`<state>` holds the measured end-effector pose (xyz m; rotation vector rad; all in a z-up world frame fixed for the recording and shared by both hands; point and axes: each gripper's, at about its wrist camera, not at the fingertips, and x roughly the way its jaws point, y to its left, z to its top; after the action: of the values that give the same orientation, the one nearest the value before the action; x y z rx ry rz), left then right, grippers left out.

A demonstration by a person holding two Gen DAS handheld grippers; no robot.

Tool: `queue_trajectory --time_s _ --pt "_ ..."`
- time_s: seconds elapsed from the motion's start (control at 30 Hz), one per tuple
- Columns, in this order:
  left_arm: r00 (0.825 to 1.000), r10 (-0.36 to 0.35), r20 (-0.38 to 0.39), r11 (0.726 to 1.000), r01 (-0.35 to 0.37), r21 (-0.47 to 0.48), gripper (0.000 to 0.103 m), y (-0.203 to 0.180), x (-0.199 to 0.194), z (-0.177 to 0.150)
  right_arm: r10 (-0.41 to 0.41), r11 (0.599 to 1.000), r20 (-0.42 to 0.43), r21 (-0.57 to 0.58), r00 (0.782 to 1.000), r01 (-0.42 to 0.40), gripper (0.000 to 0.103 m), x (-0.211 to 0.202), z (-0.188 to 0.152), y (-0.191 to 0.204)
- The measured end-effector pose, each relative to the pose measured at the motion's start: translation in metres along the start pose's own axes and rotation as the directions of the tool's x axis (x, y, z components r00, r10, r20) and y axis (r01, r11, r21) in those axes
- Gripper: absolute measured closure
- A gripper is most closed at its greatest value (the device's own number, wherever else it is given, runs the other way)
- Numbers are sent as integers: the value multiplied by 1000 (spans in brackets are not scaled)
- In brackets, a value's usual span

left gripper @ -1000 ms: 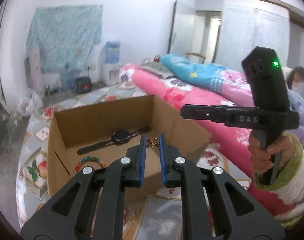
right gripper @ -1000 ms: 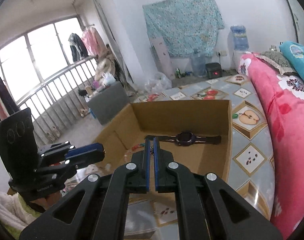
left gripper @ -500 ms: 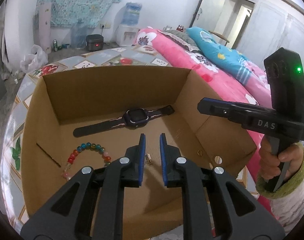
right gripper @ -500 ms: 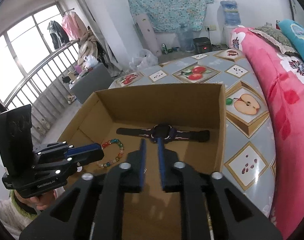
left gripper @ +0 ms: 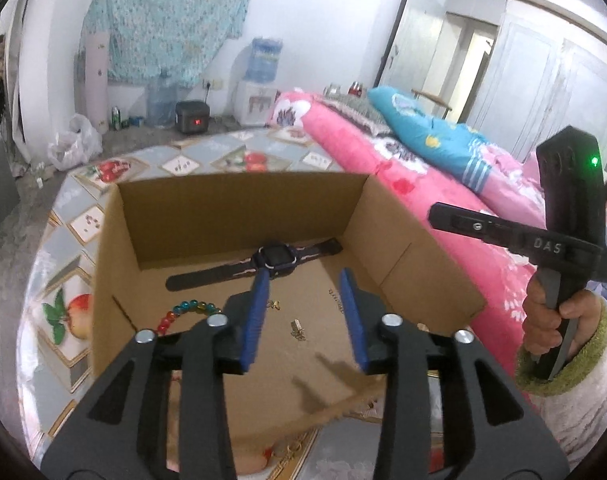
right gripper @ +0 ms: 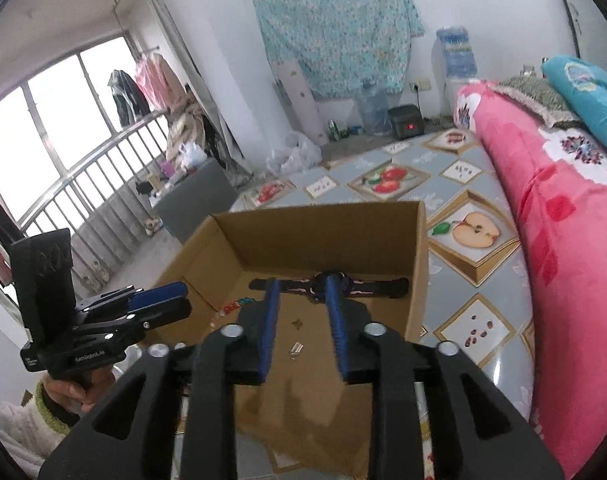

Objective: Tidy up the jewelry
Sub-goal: 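Move both grippers back from the box toward the table jewelry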

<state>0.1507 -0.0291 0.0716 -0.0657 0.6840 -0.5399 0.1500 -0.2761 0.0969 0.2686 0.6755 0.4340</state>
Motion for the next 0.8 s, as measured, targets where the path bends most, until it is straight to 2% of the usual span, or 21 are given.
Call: queue_trajectory --time_s 0.07,0.23,0.43,0.5,0.6,0.8 --pt "1000 2 26 1000 -3 8 57 -2 -15 -3 -9 1000 41 -9 999 9 67 -19 -6 2" --pt "996 30 80 999 -32 28 42 -7 -57 -21 -33 999 109 -31 993 37 60 -60 -30 9" --pt "995 41 87 998 -44 35 31 -10 -89 -58 -68 996 127 -52 990 75 59 -91 -71 18" --pt "996 39 75 999 -42 34 29 -12 -94 -72 -82 995 113 -54 990 89 59 -94 -86 22" --pt "999 27 31 999 -27 18 26 -16 -90 -94 -60 998 54 -16 997 61 59 -84 -107 23" --pt "994 52 -98 998 -49 34 25 -31 -55 -134 -51 998 -79 23 996 53 59 -42 -143 27"
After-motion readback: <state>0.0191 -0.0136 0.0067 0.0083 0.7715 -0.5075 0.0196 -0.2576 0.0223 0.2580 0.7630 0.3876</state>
